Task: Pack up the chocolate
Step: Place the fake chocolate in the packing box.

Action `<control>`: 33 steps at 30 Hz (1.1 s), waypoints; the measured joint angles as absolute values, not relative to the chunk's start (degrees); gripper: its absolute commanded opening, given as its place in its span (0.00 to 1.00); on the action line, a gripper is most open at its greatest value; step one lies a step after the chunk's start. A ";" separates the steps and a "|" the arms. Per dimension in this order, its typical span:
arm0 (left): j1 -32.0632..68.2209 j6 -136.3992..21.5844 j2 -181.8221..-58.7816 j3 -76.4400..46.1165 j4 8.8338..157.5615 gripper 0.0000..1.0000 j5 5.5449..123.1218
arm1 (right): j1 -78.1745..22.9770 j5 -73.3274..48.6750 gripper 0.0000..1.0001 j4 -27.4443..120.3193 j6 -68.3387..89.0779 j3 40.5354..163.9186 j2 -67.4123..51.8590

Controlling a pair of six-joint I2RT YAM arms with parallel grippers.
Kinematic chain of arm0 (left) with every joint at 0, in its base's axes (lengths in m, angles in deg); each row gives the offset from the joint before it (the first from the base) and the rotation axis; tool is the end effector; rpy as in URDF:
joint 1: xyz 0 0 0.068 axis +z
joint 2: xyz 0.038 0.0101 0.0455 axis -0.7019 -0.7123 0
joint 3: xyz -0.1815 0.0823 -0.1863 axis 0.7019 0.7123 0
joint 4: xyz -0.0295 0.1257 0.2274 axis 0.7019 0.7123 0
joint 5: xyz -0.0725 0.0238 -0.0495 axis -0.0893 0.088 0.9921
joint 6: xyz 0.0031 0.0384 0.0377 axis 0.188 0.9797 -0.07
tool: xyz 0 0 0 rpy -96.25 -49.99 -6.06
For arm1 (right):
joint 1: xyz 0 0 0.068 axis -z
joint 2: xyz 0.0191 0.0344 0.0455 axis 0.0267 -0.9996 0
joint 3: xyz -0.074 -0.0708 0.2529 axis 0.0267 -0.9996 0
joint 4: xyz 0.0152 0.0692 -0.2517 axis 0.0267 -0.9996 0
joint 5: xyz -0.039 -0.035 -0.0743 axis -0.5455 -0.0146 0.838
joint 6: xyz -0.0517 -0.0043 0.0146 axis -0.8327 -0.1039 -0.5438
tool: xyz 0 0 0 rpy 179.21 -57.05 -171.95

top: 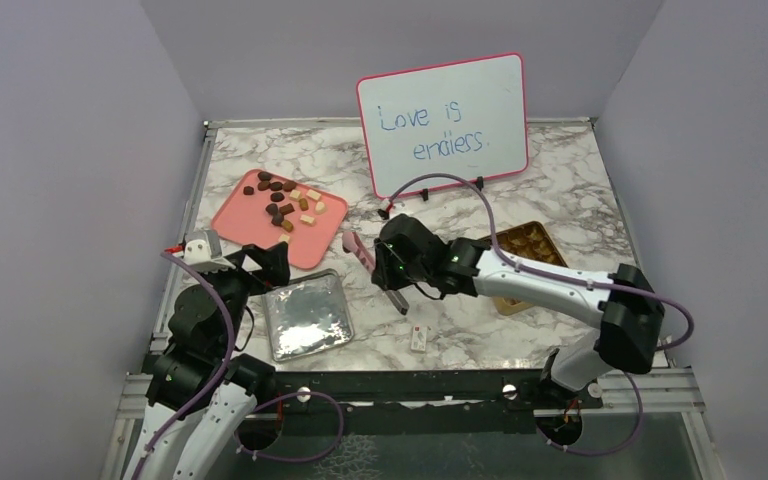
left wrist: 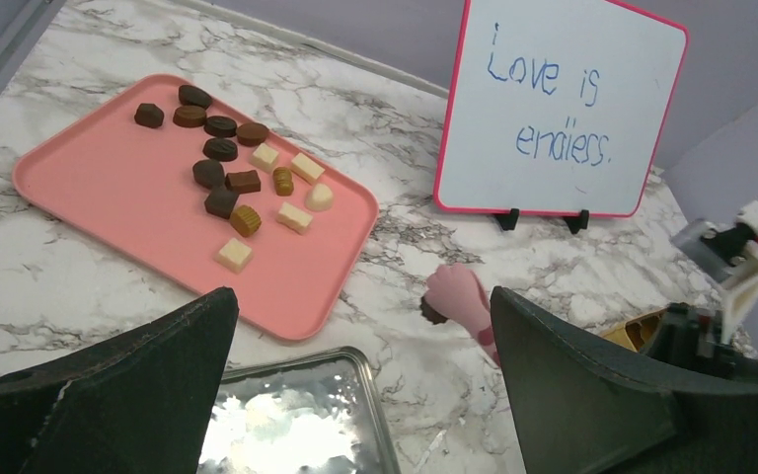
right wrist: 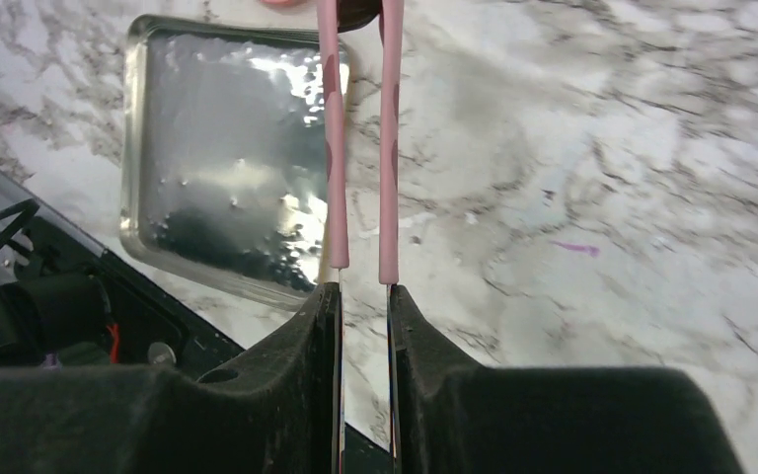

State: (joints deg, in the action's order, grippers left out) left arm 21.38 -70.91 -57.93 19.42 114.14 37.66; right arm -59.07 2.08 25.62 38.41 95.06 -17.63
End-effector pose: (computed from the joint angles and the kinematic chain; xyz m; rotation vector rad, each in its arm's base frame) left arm 0.0671 -0.0165 0.3215 -0.2730 1.6326 -0.3791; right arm 0.1768 0.3050 0.2636 -0.4826 2.3867 0.6701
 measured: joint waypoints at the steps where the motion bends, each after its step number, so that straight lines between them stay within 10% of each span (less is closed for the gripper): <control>1: 21.38 -70.91 -58.13 19.42 114.14 0.99 37.77 | -59.07 3.59 0.22 24.47 38.86 94.25 -15.77; 16: 21.38 -70.89 -58.46 19.42 114.10 0.99 38.73 | -57.23 26.06 0.21 0.29 49.25 91.93 1.91; 33: 21.40 -70.89 -58.68 19.42 113.81 0.99 39.08 | -38.15 25.47 0.22 -5.94 48.57 84.31 4.12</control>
